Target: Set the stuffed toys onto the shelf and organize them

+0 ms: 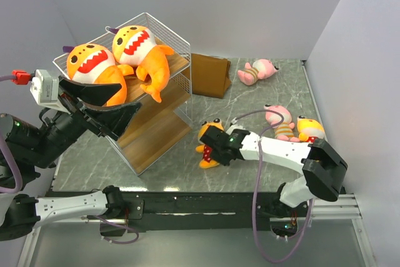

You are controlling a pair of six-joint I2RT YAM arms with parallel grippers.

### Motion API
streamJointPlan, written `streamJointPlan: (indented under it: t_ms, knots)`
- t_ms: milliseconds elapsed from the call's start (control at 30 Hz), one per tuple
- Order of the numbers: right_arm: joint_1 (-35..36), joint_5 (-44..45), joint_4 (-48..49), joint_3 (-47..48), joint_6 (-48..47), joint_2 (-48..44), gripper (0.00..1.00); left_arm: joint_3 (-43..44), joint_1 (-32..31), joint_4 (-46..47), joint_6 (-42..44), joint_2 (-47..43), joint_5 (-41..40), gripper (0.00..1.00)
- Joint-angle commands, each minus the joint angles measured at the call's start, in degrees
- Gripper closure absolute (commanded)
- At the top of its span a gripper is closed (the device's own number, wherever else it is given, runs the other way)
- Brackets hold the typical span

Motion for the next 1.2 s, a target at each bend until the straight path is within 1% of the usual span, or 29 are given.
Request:
streamJointPlan:
  t_ms: [0,33,67,100,133,167,200,267,300,433,533,600,733,867,900,967,1033,1167]
  knots:
    - [-6.48,6.99,-2.27,-2.3,-16.88,-1.68,0.63,1.93,-0.16,1.0,0.88,0.24,-0.5,0.04]
    - [-8.41,6.46,0.71,-2.82,-21.96,-2.03,0.57,1.93,-0.16,0.91,1.23,0.15,-0.58,0.04]
    - [-9.3,6.1,1.17,-2.92,-23.57,-2.12,0.54,1.84,-0.16,0.82,1.32,0.15,-1.19,0.04]
    - [-9.83,6.54,0.74,-2.48,-25.42,-2.03,0.48,1.75,-0.16,0.82,1.67,0.15,-1.55,0.04]
    - [-10.36,7.58,-0.13,-1.78,-25.61,-1.94,0.45,1.67,-0.16,0.99,1.76,0.07,-1.81,0.04]
    - [-10.63,8.9,-1.62,0.14,-25.0,-1.94,0.41,1.49,-0.16,1.08,1.67,0.07,-1.81,0.03]
    - [-10.72,11.26,-5.2,1.12,-21.95,-1.94,0.36,1.23,-0.16,1.26,1.84,-0.02,-1.64,0.04]
    - [-10.8,12.43,-9.35,4.09,-16.85,-2.29,0.31,0.7,-0.16,1.52,1.85,-0.11,-1.55,0.04]
    - [-10.72,11.65,-12.24,4.72,-12.04,-2.47,0.29,0.61,-0.16,1.52,1.76,-0.02,-1.64,0.04]
    - [-10.72,5.32,-13.24,4.91,-3.83,-3.52,0.28,0.52,-0.16,1.52,1.58,-0.02,-1.64,0.04]
    - [-10.37,0.06,-10.17,2.63,1.44,-7.38,0.29,0.78,-0.08,1.26,1.32,-0.02,-1.2,0.04]
    - [-9.14,-1.19,-7.8,0.52,6.17,-11.41,0.3,0.87,-0.16,1.09,1.14,-0.02,-1.29,0.04]
    - [-6.51,-1.9,-5.94,-1.33,14.01,-15.56,0.3,1.14,-0.16,1.17,0.79,-0.11,-0.76,0.04]
    - [-3.51,-0.49,-7.34,0.15,20.17,-14.25,0.28,1.05,-0.16,1.79,0.79,-0.11,-0.5,0.04]
    - [-3.07,-0.93,-8.13,0.33,22.53,-12.68,0.28,1.05,-0.16,1.79,0.62,-0.2,-0.41,0.04]
    - [-2.19,-1.81,-8.4,0.6,24.21,-11.26,0.29,0.87,-0.16,1.7,0.35,-0.11,-0.06,0.04]
    - [-1.49,-1.28,-6.83,0.07,26.41,-9.77,0.29,0.44,-0.16,1.87,0.26,-0.46,0.12,0.03]
    - [-1.57,0.29,-2.69,-1.25,26.68,-7.22,0.3,0.87,-0.16,1.26,0.09,-0.29,-0.23,0.04]
